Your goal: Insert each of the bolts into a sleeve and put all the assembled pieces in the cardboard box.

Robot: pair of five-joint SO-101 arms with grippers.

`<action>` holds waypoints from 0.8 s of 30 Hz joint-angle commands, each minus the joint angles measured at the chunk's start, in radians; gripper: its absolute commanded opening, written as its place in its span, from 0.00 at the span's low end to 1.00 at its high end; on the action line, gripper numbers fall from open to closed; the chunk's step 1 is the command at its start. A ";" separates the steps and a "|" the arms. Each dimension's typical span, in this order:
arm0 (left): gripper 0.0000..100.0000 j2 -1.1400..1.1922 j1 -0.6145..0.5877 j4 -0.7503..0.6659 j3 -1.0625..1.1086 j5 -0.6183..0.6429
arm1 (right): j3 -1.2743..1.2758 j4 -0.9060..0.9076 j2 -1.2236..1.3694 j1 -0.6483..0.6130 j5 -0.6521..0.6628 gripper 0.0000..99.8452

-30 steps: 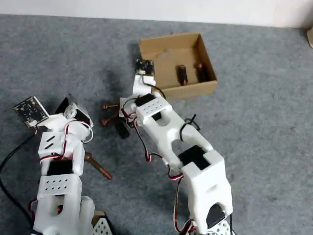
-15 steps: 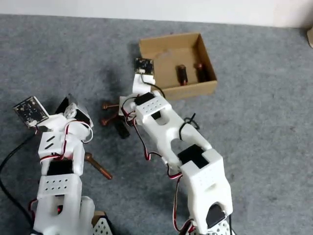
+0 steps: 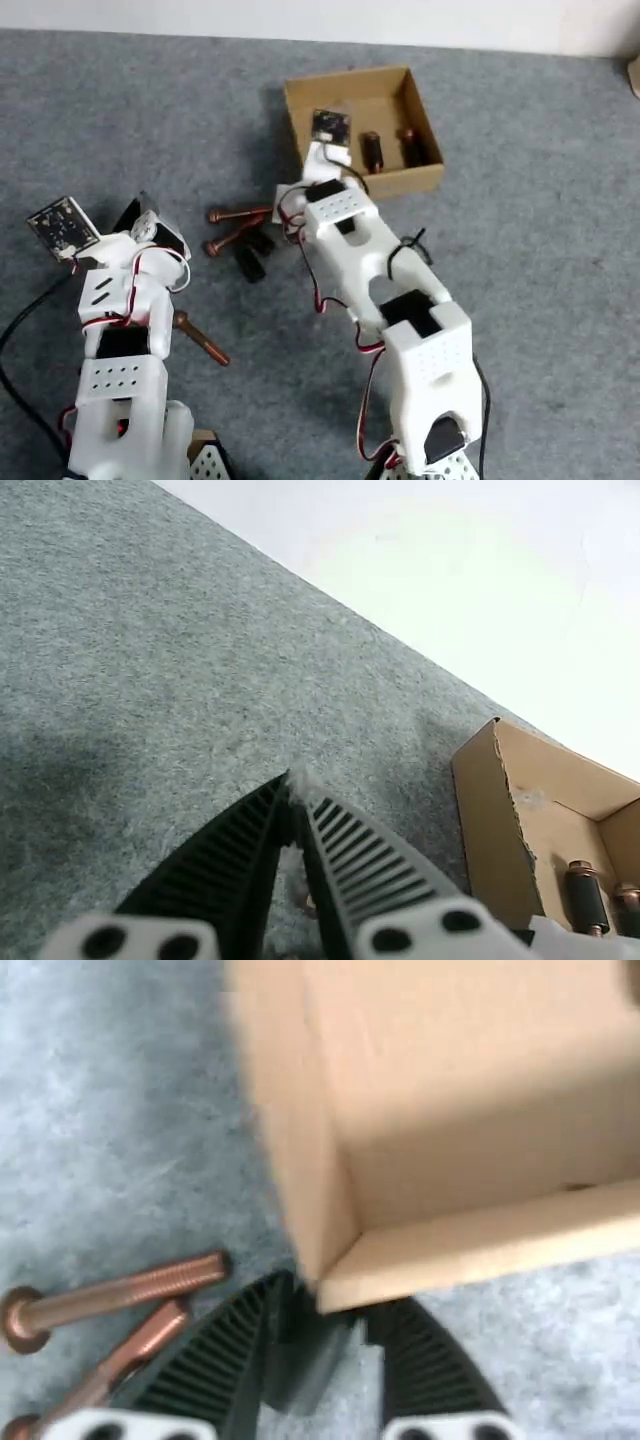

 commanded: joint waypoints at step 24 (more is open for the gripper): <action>0.01 0.002 0.012 -0.023 -0.058 -0.005 | -0.061 0.289 -0.292 0.004 0.005 0.01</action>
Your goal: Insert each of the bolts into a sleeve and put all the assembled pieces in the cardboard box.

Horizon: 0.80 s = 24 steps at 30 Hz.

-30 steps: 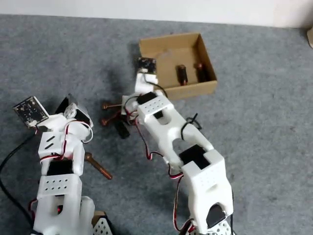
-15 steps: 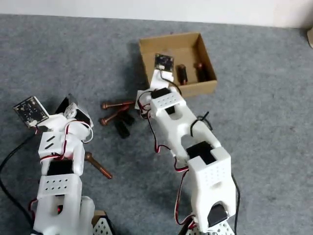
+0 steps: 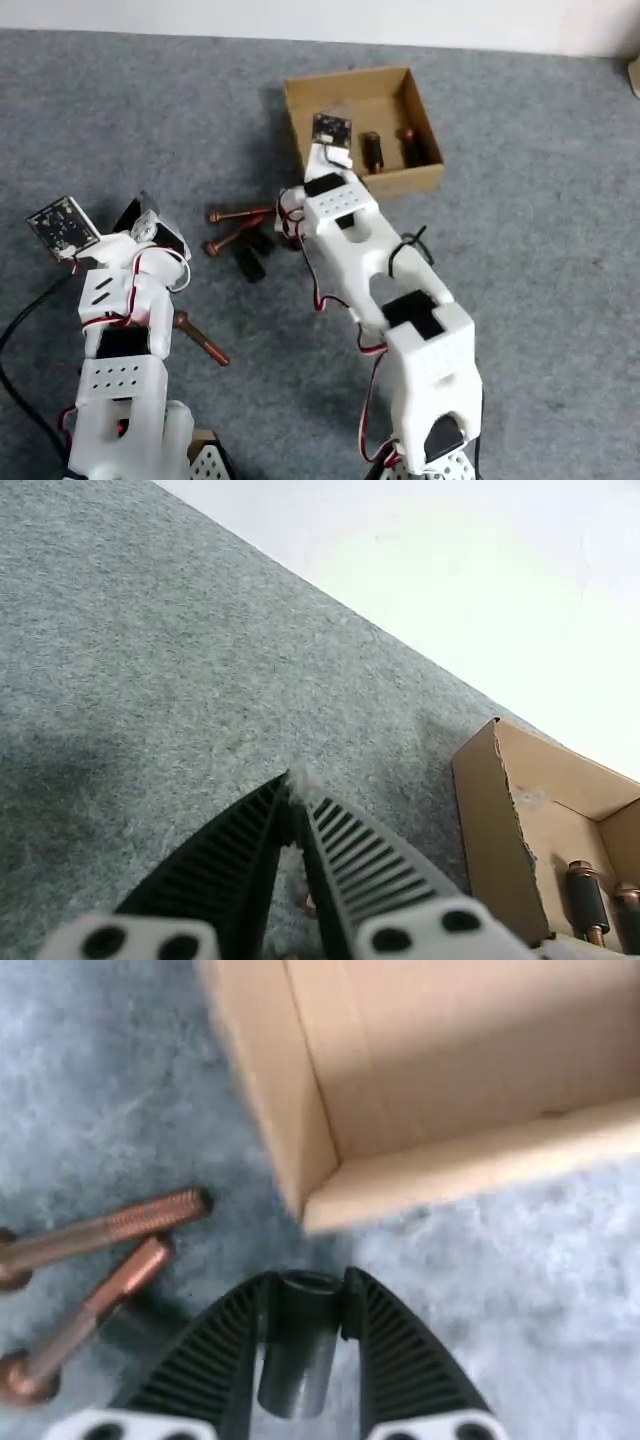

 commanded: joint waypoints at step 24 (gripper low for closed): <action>0.01 0.035 0.162 0.209 -0.199 0.031 | 0.615 0.185 -1.356 0.140 0.651 0.01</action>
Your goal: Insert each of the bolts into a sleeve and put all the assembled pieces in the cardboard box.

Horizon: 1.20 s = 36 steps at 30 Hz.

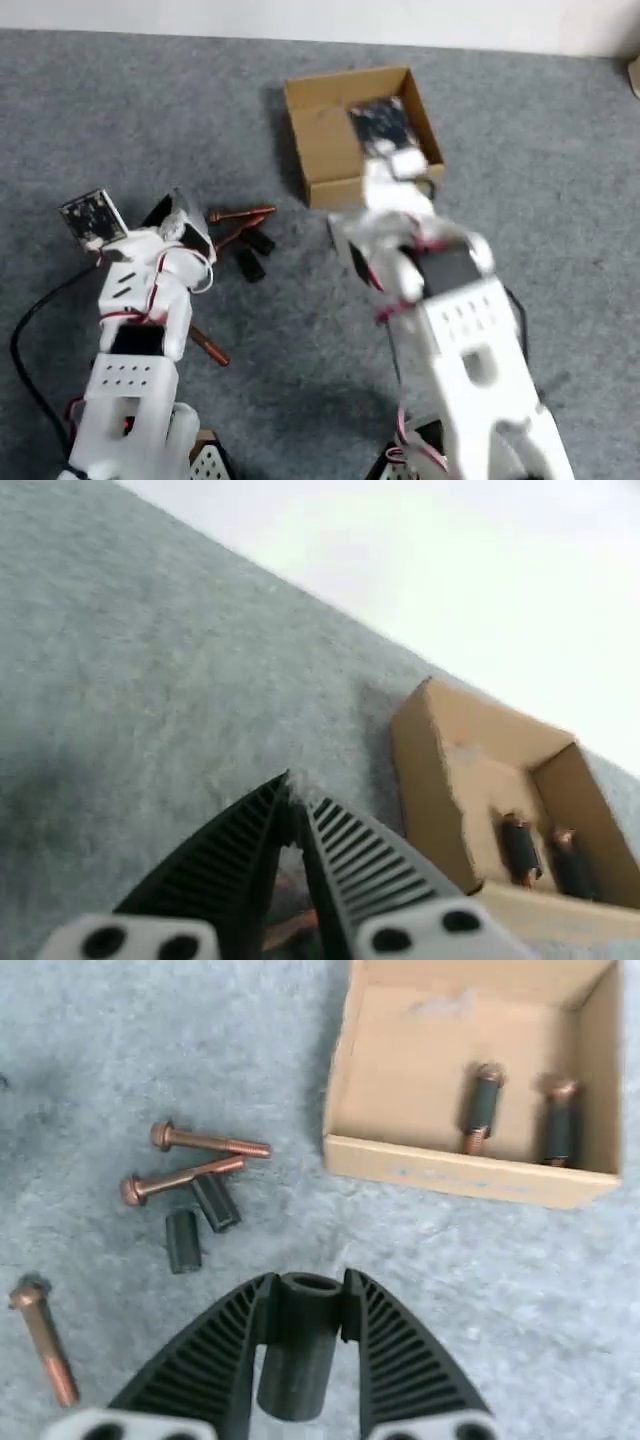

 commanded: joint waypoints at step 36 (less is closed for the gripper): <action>0.18 0.872 0.142 0.436 -0.705 0.597 | 0.995 -0.260 -0.980 0.225 0.137 0.01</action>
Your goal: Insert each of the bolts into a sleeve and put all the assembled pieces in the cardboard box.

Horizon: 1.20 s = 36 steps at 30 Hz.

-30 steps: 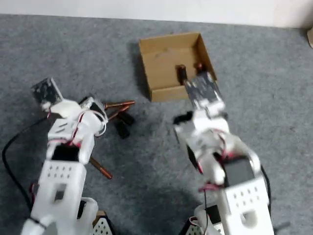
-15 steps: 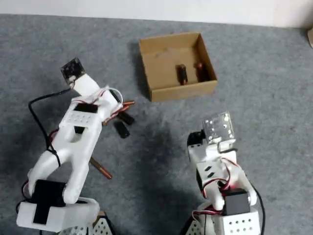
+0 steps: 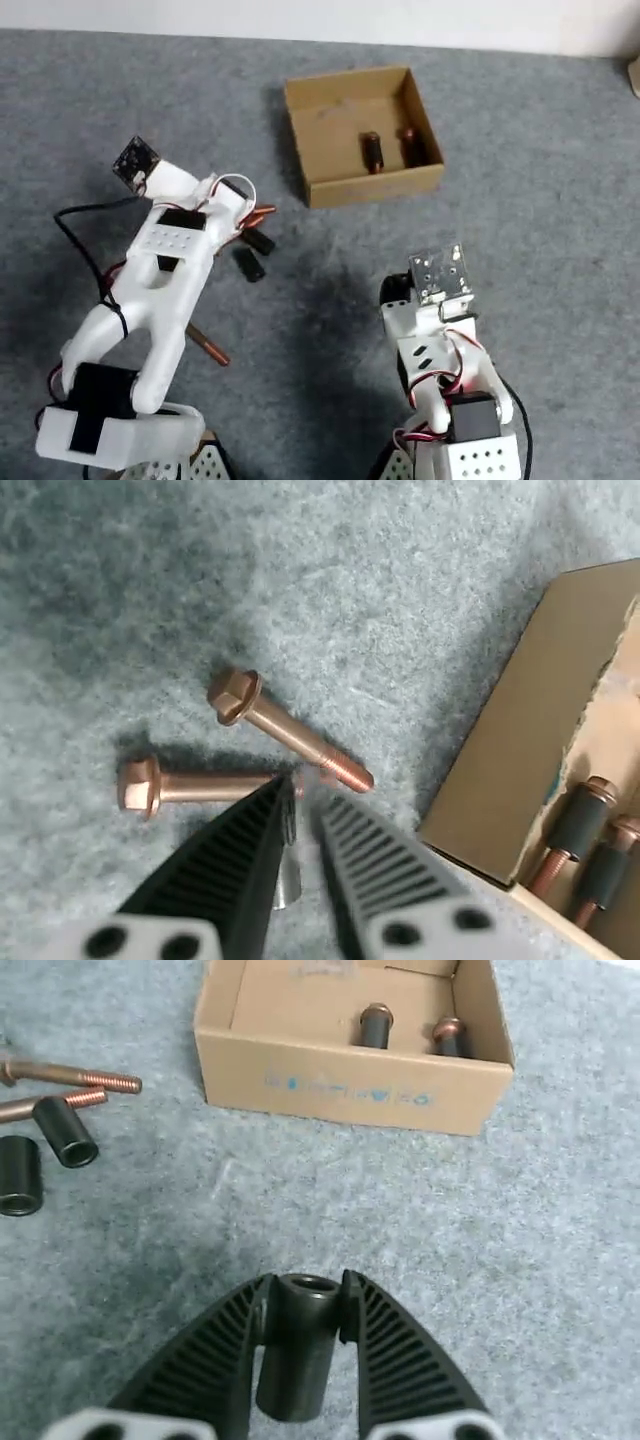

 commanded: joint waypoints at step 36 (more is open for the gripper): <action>0.12 0.430 -0.081 -0.032 -0.317 0.075 | 0.054 -0.084 -0.010 0.010 0.014 0.01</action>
